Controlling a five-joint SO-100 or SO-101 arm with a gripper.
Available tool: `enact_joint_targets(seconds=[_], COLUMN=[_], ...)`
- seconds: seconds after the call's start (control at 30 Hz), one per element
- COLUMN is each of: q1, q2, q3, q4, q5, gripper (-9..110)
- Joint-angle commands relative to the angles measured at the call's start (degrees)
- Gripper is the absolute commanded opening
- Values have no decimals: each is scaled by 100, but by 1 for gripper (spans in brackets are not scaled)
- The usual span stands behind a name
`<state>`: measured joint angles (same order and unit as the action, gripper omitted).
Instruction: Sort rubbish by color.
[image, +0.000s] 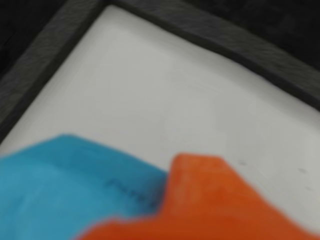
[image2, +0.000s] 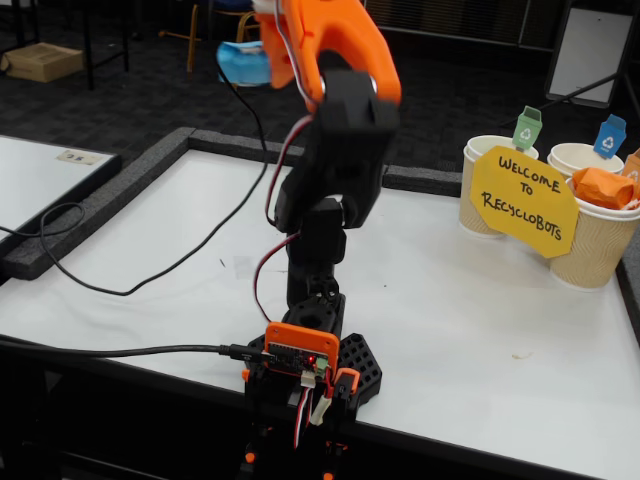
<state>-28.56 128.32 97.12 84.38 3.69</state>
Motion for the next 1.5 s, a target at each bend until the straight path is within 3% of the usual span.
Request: enact_joint_targets(seconds=[0.0,0.33,0.7,1.2,1.47], q1=[448,1670,2900,5388,5792], q2=[1723,3841,5704,6012,6012], q3=[562,2540,3463,3551,3639], q4=[-185,-149,-325,-589,-624], q5=[-501,-1063,-1758,-1837,-1828], gripper=[0,0,0,0,0])
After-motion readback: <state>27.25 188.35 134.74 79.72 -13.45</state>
